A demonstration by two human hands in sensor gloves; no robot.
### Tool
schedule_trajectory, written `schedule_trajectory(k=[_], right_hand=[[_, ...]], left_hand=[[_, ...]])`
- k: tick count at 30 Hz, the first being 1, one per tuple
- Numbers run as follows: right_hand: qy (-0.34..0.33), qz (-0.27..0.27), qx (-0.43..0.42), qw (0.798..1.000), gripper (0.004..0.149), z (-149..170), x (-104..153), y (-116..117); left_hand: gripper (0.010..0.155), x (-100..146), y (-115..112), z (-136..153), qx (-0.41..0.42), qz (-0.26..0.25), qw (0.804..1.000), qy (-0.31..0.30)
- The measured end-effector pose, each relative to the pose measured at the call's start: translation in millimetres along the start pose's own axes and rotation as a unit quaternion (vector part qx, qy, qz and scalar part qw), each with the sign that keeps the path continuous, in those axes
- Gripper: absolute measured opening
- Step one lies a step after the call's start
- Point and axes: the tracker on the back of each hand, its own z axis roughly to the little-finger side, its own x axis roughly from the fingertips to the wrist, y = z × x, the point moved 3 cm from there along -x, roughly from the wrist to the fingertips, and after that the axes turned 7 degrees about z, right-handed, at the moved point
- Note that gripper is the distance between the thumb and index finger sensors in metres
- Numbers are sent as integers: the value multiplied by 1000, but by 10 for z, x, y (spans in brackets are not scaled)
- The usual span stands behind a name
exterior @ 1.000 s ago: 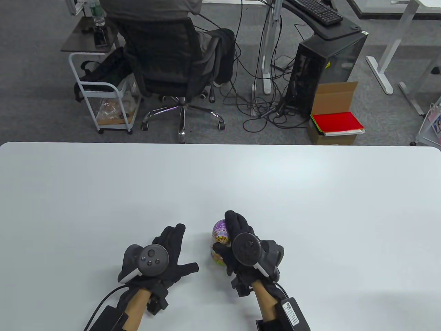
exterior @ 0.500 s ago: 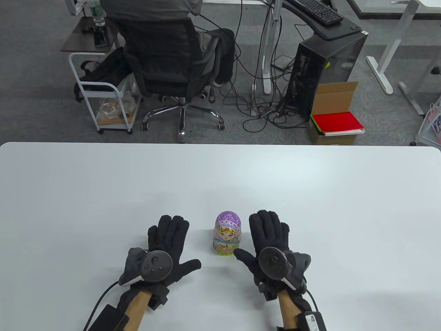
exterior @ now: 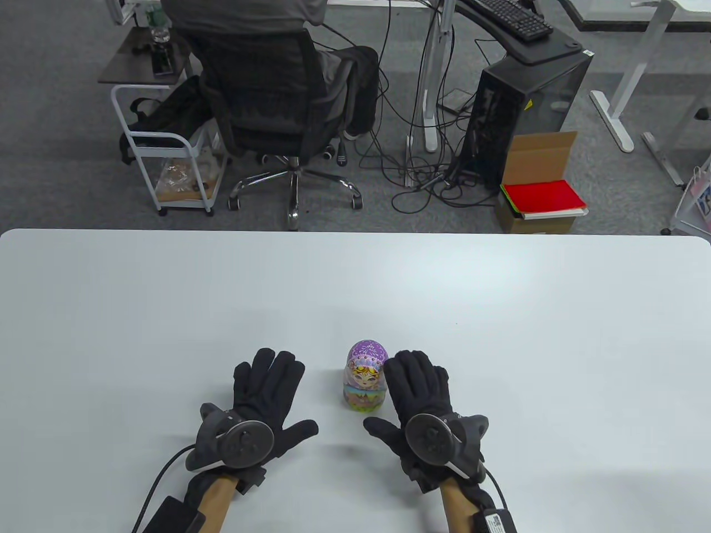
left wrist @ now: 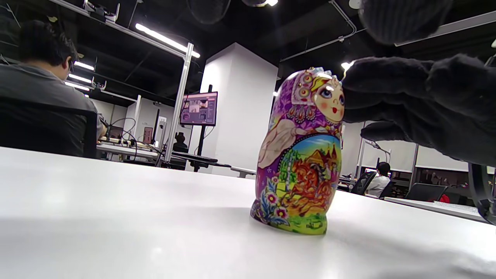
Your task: Nest individual Russian dolls into a nested set
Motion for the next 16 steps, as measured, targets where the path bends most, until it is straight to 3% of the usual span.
schedule_trajectory(k=[16], right_hand=[[26, -4, -16, 1000, 92, 85, 12, 50]], left_hand=[[96, -1, -7, 71, 35, 9, 999, 10]])
